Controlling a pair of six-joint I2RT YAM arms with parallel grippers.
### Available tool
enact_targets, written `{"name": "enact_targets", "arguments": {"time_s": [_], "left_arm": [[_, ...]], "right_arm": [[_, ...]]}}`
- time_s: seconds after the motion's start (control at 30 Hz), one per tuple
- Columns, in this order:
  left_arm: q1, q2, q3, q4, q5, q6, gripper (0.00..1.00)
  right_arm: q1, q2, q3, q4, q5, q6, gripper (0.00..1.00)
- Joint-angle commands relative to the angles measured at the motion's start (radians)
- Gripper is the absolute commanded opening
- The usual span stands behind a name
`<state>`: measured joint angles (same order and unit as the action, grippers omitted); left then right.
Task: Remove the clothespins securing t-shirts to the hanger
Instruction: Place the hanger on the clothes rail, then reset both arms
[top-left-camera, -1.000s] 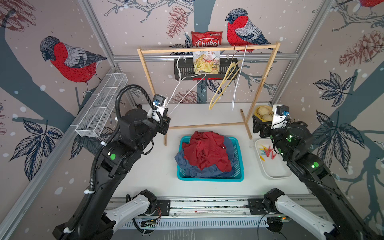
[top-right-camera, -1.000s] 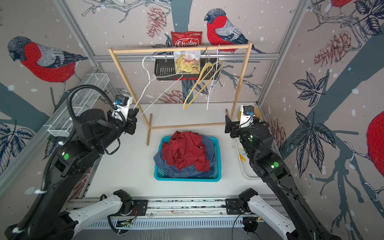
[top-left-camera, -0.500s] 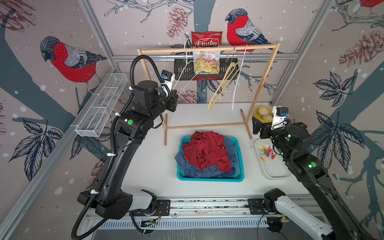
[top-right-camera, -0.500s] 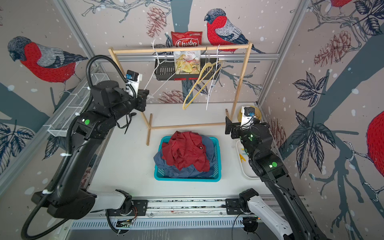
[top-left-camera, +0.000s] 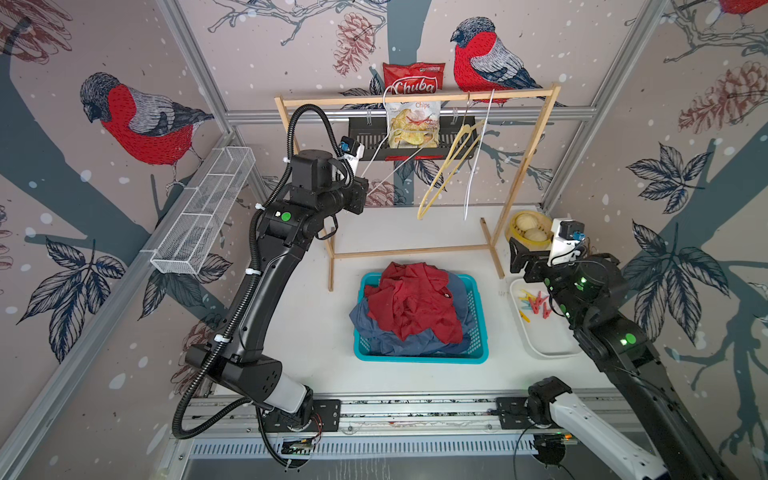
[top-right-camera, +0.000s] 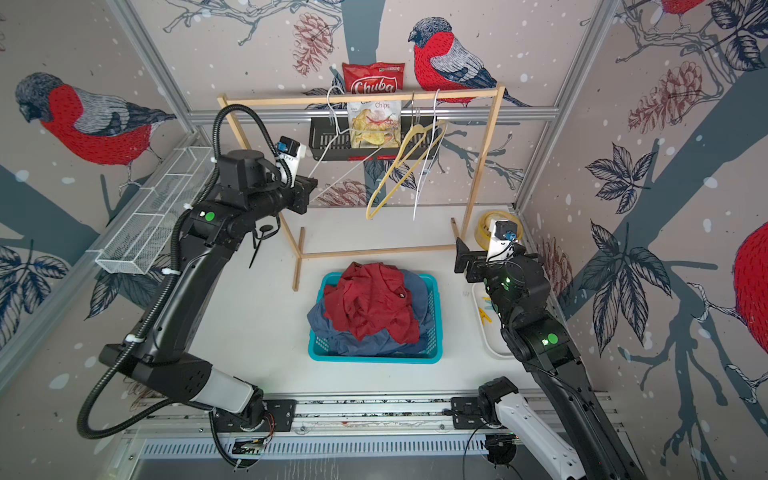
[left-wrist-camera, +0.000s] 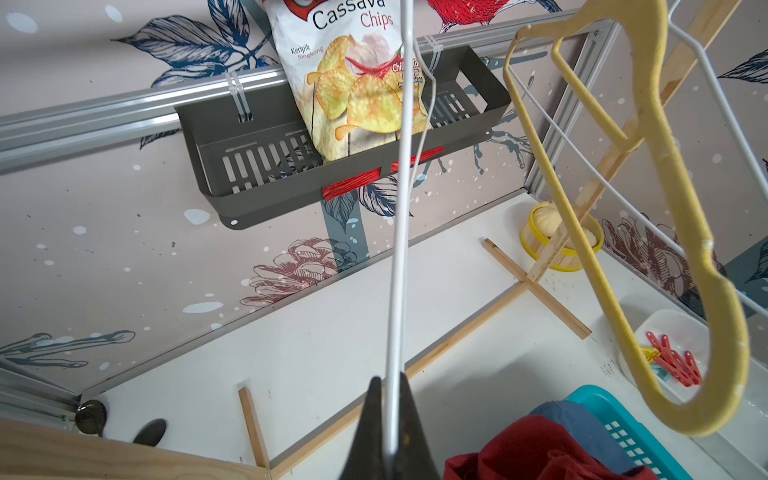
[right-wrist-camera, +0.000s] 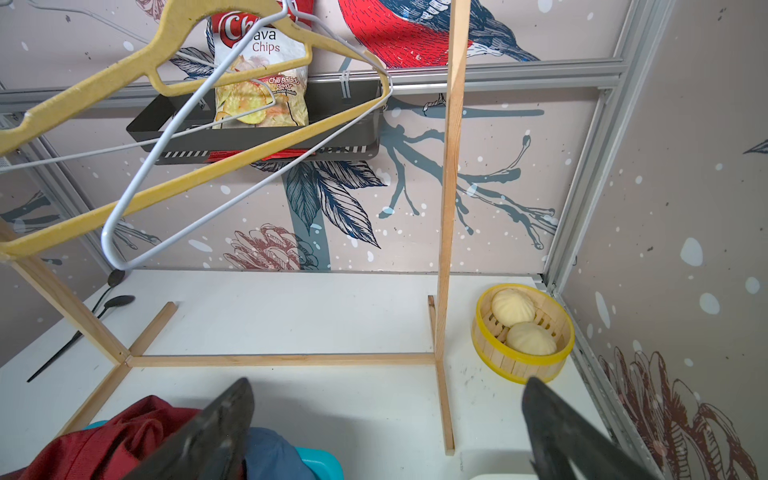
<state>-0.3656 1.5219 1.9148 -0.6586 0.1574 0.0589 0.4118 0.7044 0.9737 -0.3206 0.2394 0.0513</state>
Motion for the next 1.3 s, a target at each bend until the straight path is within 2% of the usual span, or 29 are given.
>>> {"name": "enact_targets", "arguments": {"time_s": [0.0,0.13,0.23,0.27,0.33,0.4,0.63,0.77,0.9,0.97,1.13,1.17,1.27], "left_arm": [[0.005,-0.006,-0.021,0.034,0.037,-0.022,0.00],[0.004,-0.034,-0.066,0.047,0.060,-0.003,0.01],[0.005,-0.073,-0.107,0.070,0.082,0.016,0.43],[0.005,-0.090,-0.121,0.078,0.089,0.026,0.54],[0.005,-0.138,-0.151,0.105,0.086,0.031,0.67],[0.004,-0.200,-0.191,0.135,0.070,0.027,0.97],[0.008,-0.416,-0.404,0.184,-0.042,-0.016,0.98],[0.026,-0.557,-0.666,0.299,-0.111,-0.031,0.98],[0.059,-0.655,-0.987,0.544,-0.185,-0.054,0.98],[0.080,-0.657,-1.129,0.687,-0.235,-0.052,0.97],[0.201,-0.585,-1.286,0.901,-0.295,-0.181,0.97],[0.207,-0.576,-1.312,0.940,-0.327,-0.182,0.97],[0.211,-0.523,-1.410,1.098,-0.413,-0.087,0.97]], "right_arm": [[-0.004,-0.004,-0.003,0.006,0.012,0.016,1.00],[-0.004,-0.011,-0.007,0.005,0.015,0.024,1.00],[-0.007,-0.015,-0.009,0.006,0.020,0.029,1.00],[-0.006,-0.015,-0.011,0.007,0.025,0.030,1.00],[-0.009,-0.019,-0.017,0.014,0.054,0.034,1.00],[-0.011,-0.024,-0.030,0.034,0.112,0.041,1.00],[-0.045,-0.030,-0.134,0.179,0.289,0.063,1.00],[-0.059,-0.010,-0.243,0.293,0.322,0.055,1.00],[-0.100,0.029,-0.321,0.365,0.318,0.074,1.00],[-0.123,0.031,-0.388,0.444,0.311,0.058,1.00],[-0.236,0.024,-0.515,0.588,0.245,0.095,1.00],[-0.260,0.028,-0.533,0.609,0.232,0.100,1.00],[-0.333,0.065,-0.589,0.688,0.180,0.095,1.00]]}}
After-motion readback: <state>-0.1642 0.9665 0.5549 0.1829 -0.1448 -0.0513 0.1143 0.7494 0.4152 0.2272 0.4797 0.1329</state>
